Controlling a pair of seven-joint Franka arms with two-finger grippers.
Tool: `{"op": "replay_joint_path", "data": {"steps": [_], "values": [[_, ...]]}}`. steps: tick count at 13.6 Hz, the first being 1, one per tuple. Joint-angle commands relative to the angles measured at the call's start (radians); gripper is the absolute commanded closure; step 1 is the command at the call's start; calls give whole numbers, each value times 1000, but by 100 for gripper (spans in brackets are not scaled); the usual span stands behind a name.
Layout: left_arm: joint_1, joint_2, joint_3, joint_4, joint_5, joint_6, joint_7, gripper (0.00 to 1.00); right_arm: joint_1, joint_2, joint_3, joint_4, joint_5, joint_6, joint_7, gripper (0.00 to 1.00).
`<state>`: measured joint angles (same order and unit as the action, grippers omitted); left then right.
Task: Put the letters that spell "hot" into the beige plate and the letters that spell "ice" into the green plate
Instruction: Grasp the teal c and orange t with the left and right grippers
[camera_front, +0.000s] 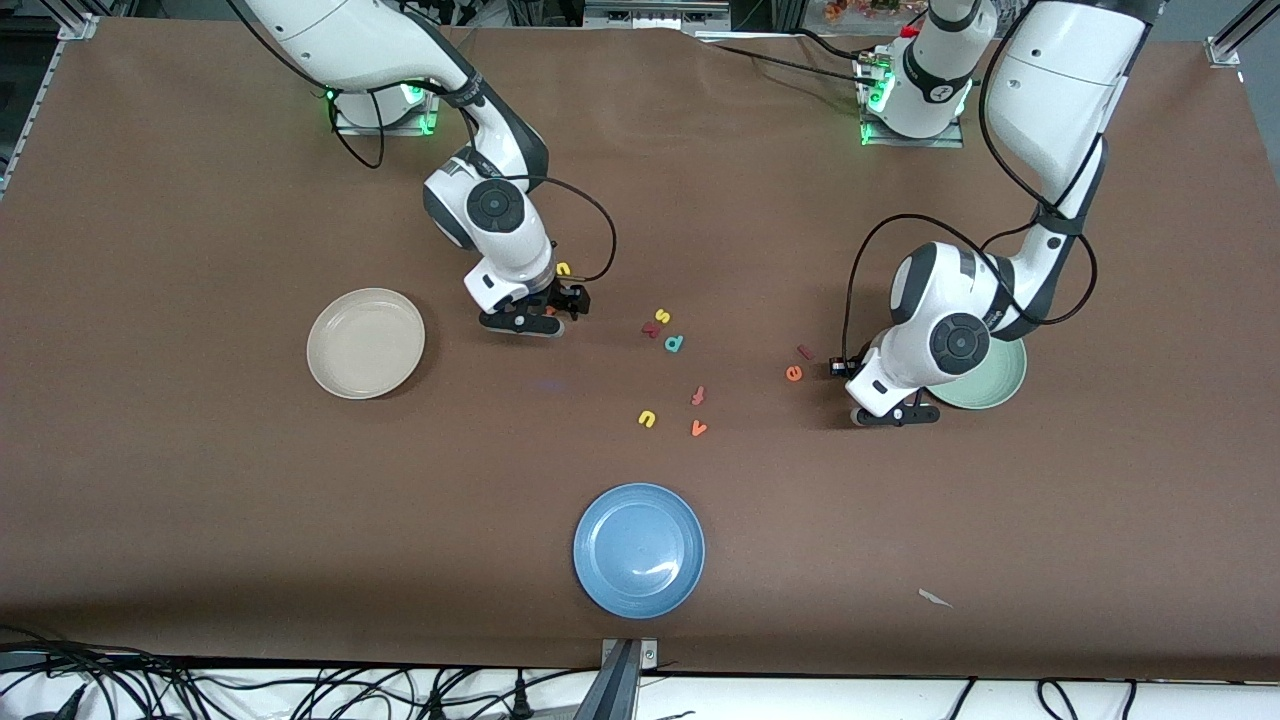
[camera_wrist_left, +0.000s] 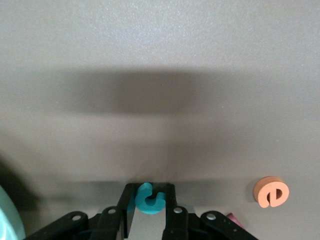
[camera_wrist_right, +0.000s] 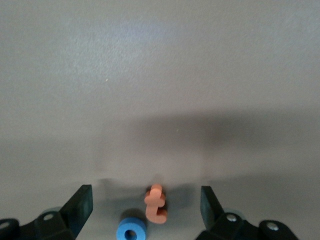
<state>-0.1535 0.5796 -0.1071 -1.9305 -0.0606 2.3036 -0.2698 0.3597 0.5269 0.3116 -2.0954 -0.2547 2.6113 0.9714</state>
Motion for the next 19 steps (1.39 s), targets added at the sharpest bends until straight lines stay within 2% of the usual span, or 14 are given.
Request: {"op": "replay_joint_path", "data": {"steps": [1, 2, 5, 7, 9, 11, 13, 14, 17, 19], "values": [[-6, 14, 4, -2, -33, 5, 7, 83, 4, -15, 1, -23, -25, 20, 32, 15], [-6, 14, 4, -2, -33, 5, 11, 83, 4, -15, 1, -25, -35, 20, 32, 24], [2, 3, 4, 7, -33, -3, 21, 83, 2, -15, 0, -35, -54, 20, 32, 35], [6, -23, 4, 22, -33, -28, 18, 85, 2, -15, 0, -37, -77, 20, 32, 48], [11, -50, 6, 54, -22, -113, 21, 85, 2, -16, 0, -44, -78, 20, 32, 57], [25, -69, 12, 114, -16, -221, 26, 85, 2, -18, 0, -49, -78, 20, 32, 73], [49, -79, 13, 186, -16, -353, 93, 85, 2, -18, 0, -51, -78, 20, 32, 92], [78, -93, 15, 206, -16, -404, 131, 85, 2, -19, 0, -51, -78, 18, 32, 98], [176, -127, 15, 212, -16, -455, 268, 85, -11, -85, 0, -54, -80, -22, -8, 98], [233, -127, 17, 211, 1, -470, 355, 85, -56, -174, 0, -55, -72, -130, -101, 98]]}}
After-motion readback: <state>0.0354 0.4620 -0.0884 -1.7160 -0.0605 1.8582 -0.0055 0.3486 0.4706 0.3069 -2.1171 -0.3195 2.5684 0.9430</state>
